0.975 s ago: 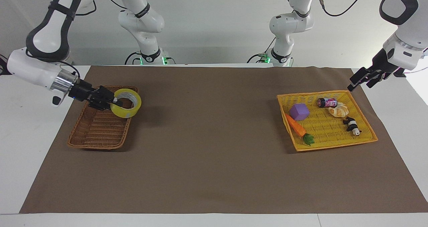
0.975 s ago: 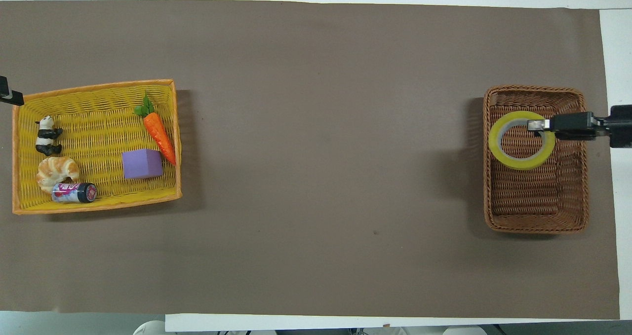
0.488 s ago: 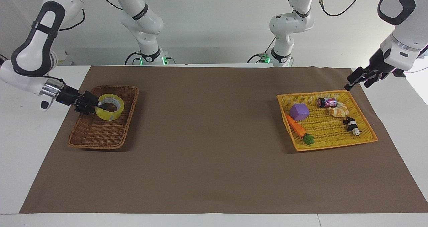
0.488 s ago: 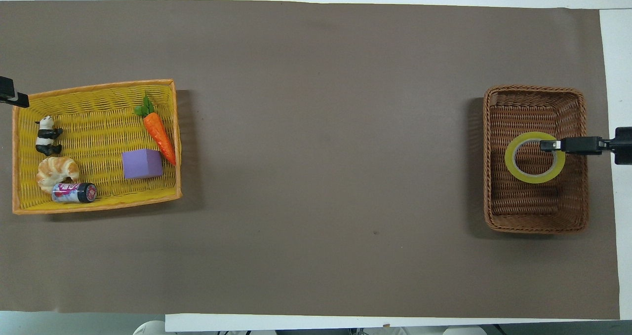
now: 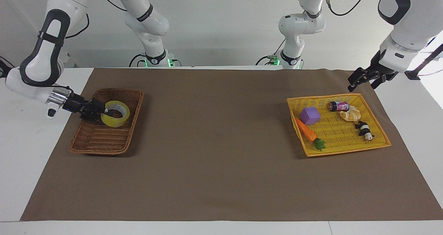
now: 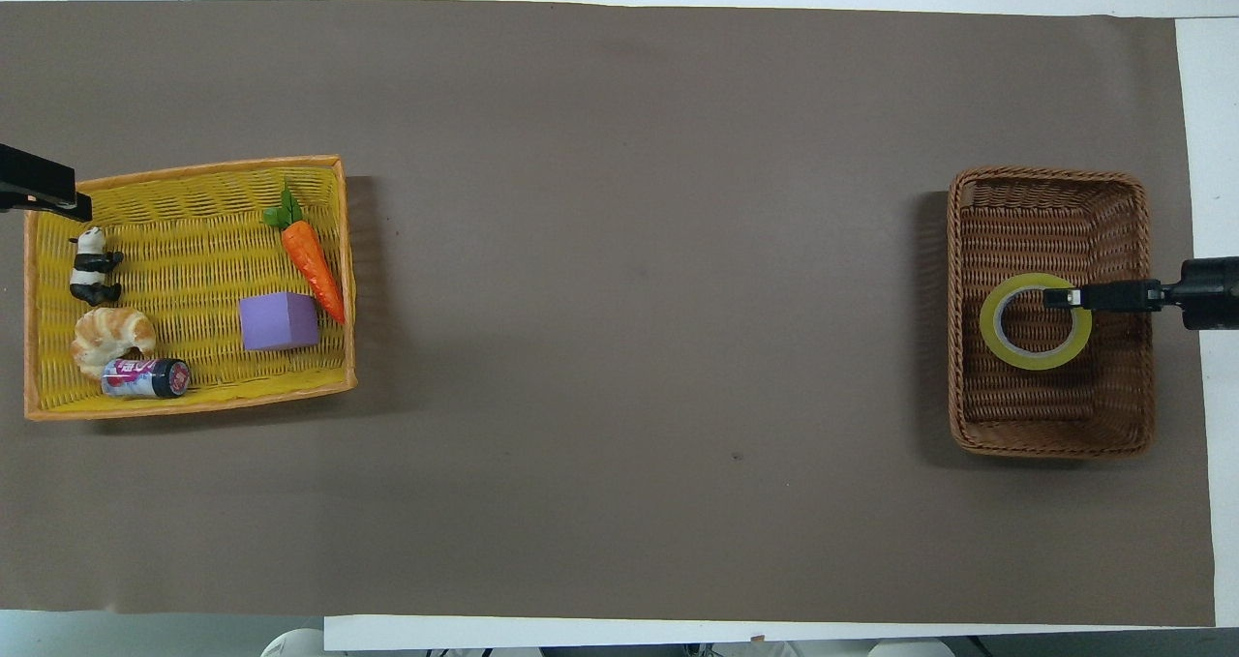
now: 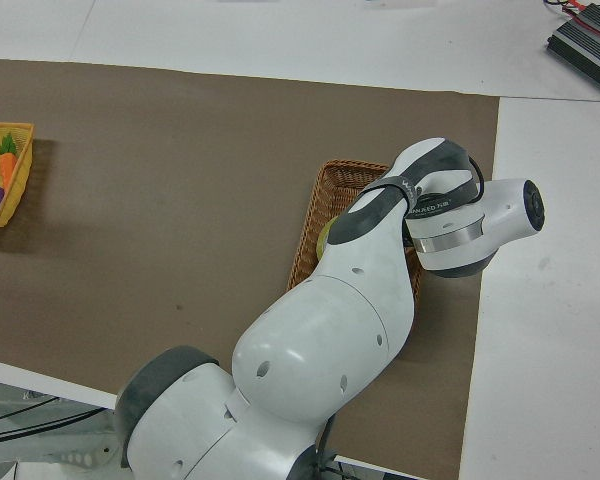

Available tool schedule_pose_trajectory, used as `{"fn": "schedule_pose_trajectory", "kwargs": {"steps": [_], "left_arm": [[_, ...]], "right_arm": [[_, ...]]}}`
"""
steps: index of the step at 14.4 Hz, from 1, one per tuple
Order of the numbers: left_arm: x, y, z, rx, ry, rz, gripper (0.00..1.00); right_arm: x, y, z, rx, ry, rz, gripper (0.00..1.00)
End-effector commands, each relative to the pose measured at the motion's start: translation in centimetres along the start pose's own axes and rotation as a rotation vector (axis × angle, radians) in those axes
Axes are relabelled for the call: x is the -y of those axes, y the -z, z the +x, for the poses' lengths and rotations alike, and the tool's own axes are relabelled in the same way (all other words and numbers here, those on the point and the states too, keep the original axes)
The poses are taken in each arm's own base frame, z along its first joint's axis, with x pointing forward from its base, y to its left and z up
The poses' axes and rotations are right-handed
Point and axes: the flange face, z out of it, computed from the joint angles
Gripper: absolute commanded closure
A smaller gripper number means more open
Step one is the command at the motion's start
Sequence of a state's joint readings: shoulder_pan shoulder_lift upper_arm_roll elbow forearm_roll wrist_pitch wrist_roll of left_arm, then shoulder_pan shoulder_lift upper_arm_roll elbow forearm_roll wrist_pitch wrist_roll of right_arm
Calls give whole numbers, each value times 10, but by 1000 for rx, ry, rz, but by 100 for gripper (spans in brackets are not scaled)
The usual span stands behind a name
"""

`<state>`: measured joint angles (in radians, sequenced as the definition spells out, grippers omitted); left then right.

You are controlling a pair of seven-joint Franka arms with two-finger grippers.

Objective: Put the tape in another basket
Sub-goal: 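Lower the tape into the wicker basket and open the right gripper, then lift the right gripper away from the tape roll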

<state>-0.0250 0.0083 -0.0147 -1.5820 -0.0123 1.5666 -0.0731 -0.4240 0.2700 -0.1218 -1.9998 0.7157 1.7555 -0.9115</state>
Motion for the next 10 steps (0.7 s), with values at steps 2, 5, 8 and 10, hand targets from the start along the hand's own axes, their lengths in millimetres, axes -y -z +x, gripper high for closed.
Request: {"fn": "schedule_pose_trajectory", "kwargs": {"steps": [2, 5, 8, 10], "left_arm": [[3, 3, 0, 17, 12, 26, 0], [0, 6, -1, 18, 7, 20, 0], [-6, -12, -9, 48, -11, 26, 0], [-2, -12, -10, 56, -2, 27, 0]], "right_arm": [[2, -1, -4, 28, 35, -47, 91], [2, 0, -1, 30, 57, -68, 9], [5, 1, 2, 30, 67, -74, 0], [9, 10, 7, 44, 95, -119, 0]]}}
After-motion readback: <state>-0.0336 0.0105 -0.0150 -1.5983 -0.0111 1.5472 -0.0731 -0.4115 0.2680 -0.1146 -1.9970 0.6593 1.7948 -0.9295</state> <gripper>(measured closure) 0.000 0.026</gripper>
